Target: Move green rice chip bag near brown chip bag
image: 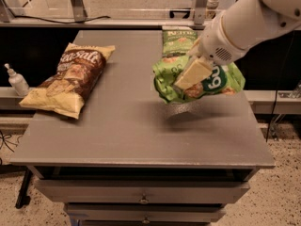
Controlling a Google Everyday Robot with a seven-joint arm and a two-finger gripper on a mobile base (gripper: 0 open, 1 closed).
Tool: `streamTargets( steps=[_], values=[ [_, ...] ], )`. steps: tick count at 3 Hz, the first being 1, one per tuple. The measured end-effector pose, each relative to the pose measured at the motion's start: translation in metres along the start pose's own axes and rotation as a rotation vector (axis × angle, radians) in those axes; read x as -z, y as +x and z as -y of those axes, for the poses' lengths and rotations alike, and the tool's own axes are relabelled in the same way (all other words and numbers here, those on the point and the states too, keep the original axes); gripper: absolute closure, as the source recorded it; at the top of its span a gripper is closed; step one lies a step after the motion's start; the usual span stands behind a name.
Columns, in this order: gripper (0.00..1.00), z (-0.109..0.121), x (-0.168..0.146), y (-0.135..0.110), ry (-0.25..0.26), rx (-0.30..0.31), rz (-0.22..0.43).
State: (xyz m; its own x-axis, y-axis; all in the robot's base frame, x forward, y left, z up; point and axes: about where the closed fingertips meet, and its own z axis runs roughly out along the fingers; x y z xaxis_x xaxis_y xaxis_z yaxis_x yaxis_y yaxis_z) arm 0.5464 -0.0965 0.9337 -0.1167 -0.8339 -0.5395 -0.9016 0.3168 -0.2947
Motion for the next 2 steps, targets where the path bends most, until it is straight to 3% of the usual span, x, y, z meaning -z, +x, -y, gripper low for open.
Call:
streamTargets(
  steps=[2],
  values=[
    [1.0, 0.026, -0.042, -0.107, -0.003, -0.026, 0.158]
  ],
)
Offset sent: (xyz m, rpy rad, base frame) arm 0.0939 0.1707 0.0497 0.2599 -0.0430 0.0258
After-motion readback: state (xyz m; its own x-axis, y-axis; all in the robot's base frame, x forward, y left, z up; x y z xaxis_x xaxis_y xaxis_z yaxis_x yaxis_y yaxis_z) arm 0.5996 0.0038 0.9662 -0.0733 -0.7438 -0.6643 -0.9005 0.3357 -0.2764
